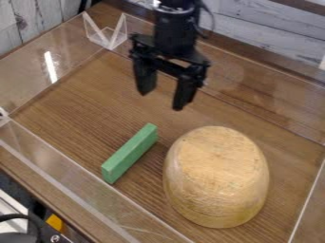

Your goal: Put the green block in the brown bowl

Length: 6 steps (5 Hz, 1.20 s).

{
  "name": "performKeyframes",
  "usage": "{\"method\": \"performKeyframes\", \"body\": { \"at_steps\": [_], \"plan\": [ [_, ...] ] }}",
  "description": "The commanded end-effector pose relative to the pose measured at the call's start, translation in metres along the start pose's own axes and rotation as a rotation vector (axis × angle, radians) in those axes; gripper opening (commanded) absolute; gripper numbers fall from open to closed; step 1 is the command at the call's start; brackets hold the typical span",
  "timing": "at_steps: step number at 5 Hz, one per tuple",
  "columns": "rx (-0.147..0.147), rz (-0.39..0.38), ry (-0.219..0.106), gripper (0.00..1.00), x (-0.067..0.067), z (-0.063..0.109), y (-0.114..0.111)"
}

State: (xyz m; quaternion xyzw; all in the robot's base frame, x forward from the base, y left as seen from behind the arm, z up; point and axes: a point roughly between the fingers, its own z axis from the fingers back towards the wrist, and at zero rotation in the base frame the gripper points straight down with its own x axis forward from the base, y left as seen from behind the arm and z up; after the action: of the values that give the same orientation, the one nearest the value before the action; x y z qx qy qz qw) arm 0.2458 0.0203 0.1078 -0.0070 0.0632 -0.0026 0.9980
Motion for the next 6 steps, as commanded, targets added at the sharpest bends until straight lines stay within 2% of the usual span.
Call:
{"method": "performKeyframes", "body": {
  "at_steps": [1,3,6],
  "plan": [
    [0.018,-0.025,-0.041,1.00,-0.010,0.003,0.012],
    [0.019,-0.034,-0.031,1.00,-0.014,-0.019,0.021],
    [0.010,-0.052,-0.026,1.00,-0.012,-0.047,0.025]
  ]
}}
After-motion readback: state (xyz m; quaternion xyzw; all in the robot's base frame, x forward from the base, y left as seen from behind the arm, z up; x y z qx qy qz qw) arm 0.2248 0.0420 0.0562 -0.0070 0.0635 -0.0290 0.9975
